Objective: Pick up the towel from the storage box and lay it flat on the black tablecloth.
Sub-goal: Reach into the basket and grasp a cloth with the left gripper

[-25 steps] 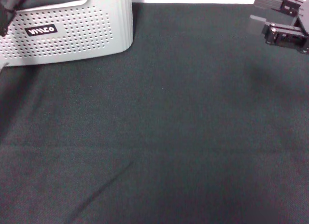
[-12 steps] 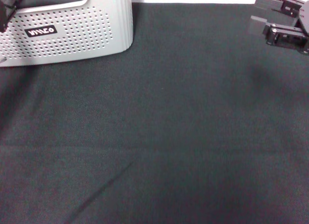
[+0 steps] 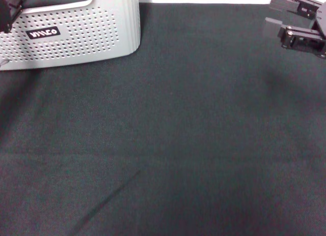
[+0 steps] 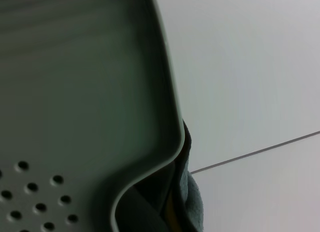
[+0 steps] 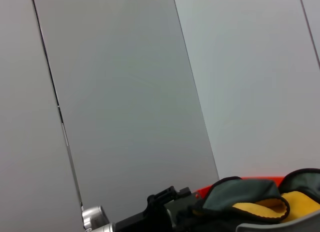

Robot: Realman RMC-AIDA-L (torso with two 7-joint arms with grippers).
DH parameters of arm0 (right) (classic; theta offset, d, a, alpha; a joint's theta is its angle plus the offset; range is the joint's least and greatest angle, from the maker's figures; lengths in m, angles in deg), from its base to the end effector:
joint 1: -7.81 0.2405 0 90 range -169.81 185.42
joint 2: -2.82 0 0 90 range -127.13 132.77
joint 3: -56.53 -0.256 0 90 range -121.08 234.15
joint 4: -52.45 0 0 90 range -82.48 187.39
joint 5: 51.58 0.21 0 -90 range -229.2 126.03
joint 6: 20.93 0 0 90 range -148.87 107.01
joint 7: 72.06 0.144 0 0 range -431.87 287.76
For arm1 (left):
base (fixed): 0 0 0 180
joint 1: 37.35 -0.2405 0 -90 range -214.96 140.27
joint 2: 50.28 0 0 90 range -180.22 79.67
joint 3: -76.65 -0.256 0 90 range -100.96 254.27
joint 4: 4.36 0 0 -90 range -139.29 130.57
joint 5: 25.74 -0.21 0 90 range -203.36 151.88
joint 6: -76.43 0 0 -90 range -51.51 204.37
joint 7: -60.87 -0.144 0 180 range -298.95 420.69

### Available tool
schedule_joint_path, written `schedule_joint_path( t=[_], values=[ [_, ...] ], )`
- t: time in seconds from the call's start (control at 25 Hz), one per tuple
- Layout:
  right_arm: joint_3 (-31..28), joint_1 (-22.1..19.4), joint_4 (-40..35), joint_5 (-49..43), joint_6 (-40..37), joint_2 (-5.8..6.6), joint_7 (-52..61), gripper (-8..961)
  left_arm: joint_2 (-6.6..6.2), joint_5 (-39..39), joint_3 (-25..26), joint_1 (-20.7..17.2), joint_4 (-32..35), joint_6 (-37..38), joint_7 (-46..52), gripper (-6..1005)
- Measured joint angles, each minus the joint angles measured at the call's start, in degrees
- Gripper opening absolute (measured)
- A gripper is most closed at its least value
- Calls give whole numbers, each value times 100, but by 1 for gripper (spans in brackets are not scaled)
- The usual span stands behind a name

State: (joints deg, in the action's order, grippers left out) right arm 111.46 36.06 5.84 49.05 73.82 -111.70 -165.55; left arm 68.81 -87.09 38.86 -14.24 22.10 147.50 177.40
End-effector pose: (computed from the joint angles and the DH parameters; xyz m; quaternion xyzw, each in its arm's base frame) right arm 0.1895 0.3445 0.0655 -0.8894 0.1297 0.4234 0.1133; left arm -0.3168 0.3530 0.0738 -0.4709 -0.5761 -0.6334 0.2125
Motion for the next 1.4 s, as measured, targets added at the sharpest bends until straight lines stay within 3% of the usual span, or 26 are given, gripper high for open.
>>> schedule_joint_path(
  t=[0.44,0.64,0.76,0.96,1.4],
  values=[
    [0,-62,3,36,9,-9,-15,854,0,28,0,25,0,2,128,756],
    [0,-90,4,53,42,-9,-83,854,20,46,15,68,8,3,121,585],
    [0,-117,3,54,44,-11,-89,853,48,52,44,83,58,3,85,355],
    [0,-134,3,54,44,-19,-100,853,53,54,54,126,66,-9,53,121],
    [0,-124,3,46,48,-37,-108,852,46,-160,3,114,229,30,30,41]
  ],
)
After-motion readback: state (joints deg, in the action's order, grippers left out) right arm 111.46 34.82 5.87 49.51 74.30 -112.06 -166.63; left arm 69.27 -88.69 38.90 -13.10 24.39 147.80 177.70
